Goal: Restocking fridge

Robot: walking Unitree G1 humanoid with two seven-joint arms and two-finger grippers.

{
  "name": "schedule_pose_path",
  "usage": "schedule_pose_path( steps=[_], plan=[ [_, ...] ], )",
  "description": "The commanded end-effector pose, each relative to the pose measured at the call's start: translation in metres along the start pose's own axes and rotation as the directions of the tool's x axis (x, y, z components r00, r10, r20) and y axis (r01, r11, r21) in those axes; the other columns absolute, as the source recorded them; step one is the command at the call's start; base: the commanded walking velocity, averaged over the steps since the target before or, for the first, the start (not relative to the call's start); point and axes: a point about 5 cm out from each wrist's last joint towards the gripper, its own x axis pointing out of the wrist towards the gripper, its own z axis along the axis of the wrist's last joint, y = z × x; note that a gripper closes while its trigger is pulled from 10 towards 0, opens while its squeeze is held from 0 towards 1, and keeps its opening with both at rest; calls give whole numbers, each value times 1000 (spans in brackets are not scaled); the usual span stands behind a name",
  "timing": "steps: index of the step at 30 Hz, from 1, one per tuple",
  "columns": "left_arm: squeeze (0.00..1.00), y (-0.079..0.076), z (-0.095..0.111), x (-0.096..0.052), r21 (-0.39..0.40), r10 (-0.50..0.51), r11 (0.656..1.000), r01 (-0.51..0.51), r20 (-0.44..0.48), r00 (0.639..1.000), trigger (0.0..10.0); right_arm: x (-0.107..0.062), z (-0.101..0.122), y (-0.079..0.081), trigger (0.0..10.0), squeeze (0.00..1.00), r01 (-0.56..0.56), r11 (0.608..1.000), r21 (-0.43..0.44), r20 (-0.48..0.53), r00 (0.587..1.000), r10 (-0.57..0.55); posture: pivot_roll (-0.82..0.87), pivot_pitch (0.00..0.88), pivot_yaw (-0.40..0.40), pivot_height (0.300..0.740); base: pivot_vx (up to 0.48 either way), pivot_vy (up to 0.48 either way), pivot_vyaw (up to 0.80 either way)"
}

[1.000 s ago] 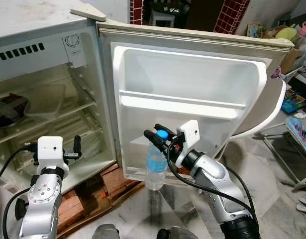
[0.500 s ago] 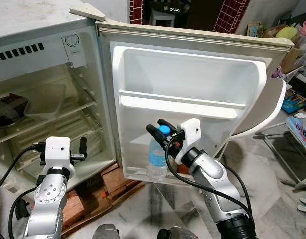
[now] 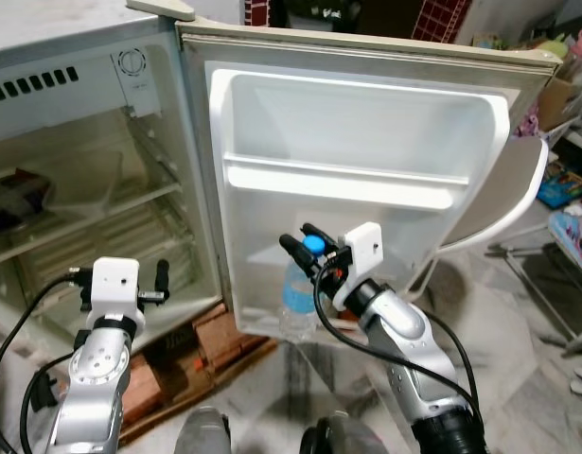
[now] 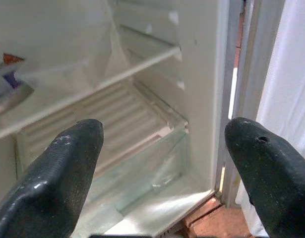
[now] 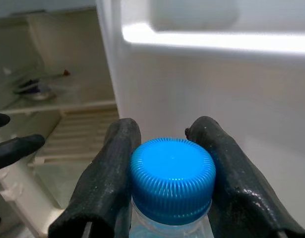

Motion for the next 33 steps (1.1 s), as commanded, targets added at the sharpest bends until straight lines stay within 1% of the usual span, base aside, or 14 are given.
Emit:
schedule_pose_path(
  steps=[1, 4, 6, 8, 10, 17, 27, 33],
  plan=[
    [0, -1, -3, 0, 12, -13, 1000, 13, -16, 1000, 10000, 1, 2, -1, 10000, 0, 9, 1000, -3, 13, 1000, -9, 146, 59, -49, 635, 0, 0, 0],
    [0, 0, -3, 1, 15, -9, 1000, 9, -16, 1000, 10000, 1, 2, -2, 10000, 0, 7, 1000, -5, 19, 1000, -7, 146, 58, -49, 612, 0, 0, 0],
    [0, 0, -3, 1, 16, -8, 1000, 8, -15, 1000, 10000, 1, 2, -2, 10000, 0, 7, 1000, -5, 18, 1000, -7, 145, 58, -50, 612, 0, 0, 0],
    [0, -1, -3, 1, 17, -9, 1000, 9, -15, 1000, 10000, 1, 2, -2, 10000, 0, 5, 1000, -5, 14, 1000, -5, 144, 57, -51, 602, 0, 0, 0],
    [0, -1, -3, 2, 19, -10, 1000, 10, -14, 1000, 10000, 1, 4, -1, 10000, 0, -6, 1000, 3, 34, 999, 6, 144, 58, -49, 602, 0, 0, 0],
    [0, -2, -2, 3, 28, -16, 999, 16, -9, 1000, 10000, 3, 5, -2, 10000, 0, 1, 1000, -12, 31, 1000, 0, 141, 56, -50, 602, 0, 0, 0],
    [0, -5, 3, 4, 16, -44, 999, 43, 38, 998, 10000, 8, 8, -3, 10000, 0, -17, 998, -58, 52, 998, 20, 147, 52, -55, 602, 0, 0, 0],
    [0, -4, 1, 4, 15, -41, 999, 41, 32, 999, 10000, 10, 11, -3, 10000, 0, -21, 997, -68, 67, 997, 26, 146, 54, -57, 602, 285, 0, 0]
  ],
)
